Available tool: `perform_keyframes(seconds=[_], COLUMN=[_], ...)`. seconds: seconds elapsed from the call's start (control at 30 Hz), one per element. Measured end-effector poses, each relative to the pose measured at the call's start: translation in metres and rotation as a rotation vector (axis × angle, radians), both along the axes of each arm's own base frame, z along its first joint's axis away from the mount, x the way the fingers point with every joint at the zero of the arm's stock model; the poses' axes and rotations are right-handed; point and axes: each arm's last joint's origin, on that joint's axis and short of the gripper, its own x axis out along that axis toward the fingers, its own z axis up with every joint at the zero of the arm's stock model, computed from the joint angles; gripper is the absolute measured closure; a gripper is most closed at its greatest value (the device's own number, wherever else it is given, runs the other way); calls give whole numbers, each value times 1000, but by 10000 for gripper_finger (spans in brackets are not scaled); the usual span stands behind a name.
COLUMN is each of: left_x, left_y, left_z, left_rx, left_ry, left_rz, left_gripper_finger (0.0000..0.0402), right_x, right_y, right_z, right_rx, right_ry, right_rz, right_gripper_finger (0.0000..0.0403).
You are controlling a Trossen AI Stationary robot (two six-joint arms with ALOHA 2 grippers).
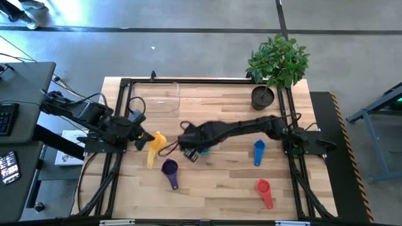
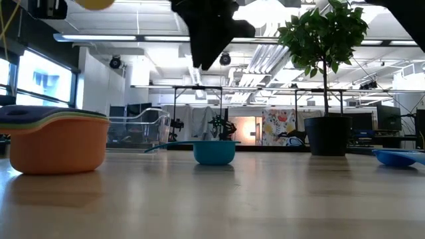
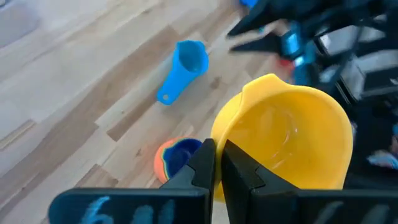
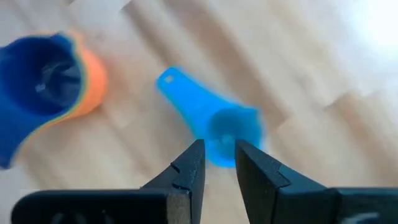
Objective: Nest measuring cups in basket
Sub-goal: Stack the yellow measuring cup on top of the dark blue measuring cup
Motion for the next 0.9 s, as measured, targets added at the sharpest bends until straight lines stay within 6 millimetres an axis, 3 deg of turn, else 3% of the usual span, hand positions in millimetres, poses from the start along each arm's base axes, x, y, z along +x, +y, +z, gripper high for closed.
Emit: perform_keyframes(seconds=[0.43,0.67,0.9], left_x=[24,42,54], left_y=[-8,-15,-29], left_z=[-25,-42,-58], left_rx=[-80,-105,-159], left_ry=[183,270,355], left_rz=[268,370,446], left_gripper_finger=[394,394,394], right_x=[-35,-59,-73], right_y=[-86,-121,-144], right_z=[65,86,94], right_rx=[-166,-190,-197], right_ry=[-2,38,74], right_rz=[133,129,112], right_gripper_finger=[322,322,322])
